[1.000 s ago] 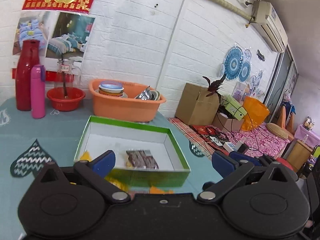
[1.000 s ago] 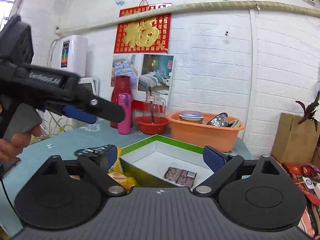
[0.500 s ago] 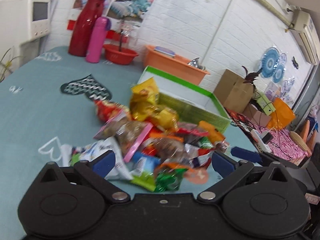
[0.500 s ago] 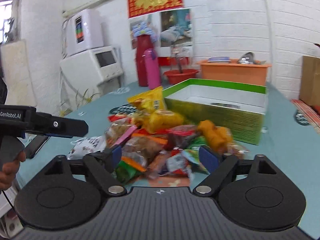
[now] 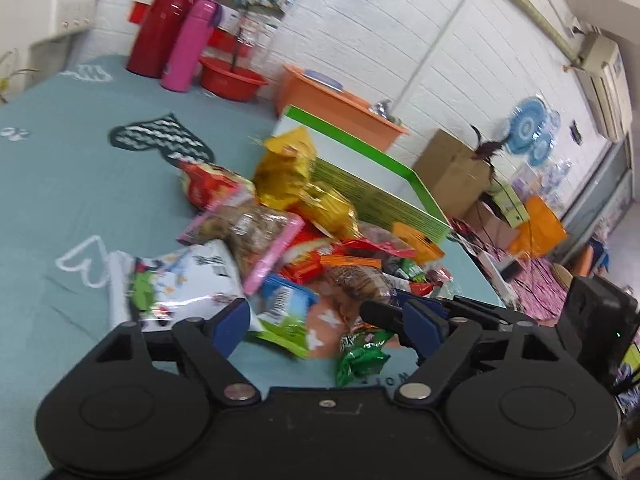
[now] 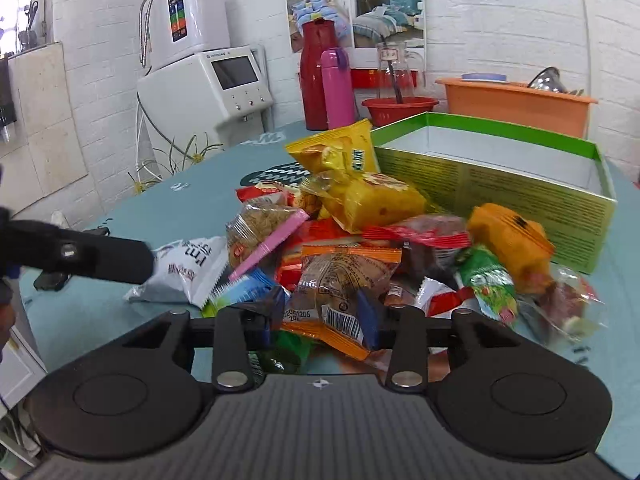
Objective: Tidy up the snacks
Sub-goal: 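Move the left tool back over the snack pile toward a green candy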
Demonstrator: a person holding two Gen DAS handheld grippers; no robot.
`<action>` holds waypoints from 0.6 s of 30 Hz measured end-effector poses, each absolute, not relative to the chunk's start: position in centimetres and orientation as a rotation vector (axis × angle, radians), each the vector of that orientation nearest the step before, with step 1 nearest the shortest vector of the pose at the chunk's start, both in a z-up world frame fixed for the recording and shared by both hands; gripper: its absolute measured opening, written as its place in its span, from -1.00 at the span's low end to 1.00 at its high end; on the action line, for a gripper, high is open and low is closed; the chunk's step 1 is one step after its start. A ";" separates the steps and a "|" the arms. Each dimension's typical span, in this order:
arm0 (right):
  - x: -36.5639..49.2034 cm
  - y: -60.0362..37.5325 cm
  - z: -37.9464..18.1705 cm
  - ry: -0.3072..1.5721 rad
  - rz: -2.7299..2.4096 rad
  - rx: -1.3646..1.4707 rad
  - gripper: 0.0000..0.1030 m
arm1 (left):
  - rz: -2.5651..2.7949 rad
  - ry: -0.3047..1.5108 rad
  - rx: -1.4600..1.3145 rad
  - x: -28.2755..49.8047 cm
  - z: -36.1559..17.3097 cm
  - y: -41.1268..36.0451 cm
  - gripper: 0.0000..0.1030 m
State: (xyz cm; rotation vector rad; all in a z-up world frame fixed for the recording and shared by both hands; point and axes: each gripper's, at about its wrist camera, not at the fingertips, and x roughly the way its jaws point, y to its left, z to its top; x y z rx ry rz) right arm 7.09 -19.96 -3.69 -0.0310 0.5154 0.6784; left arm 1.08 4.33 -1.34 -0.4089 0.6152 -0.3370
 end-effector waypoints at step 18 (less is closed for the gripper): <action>4.6 -25.9 -3.3 0.468 0.596 0.019 0.61 | -0.447 0.730 -0.258 2.0 -3.4 -0.4 0.71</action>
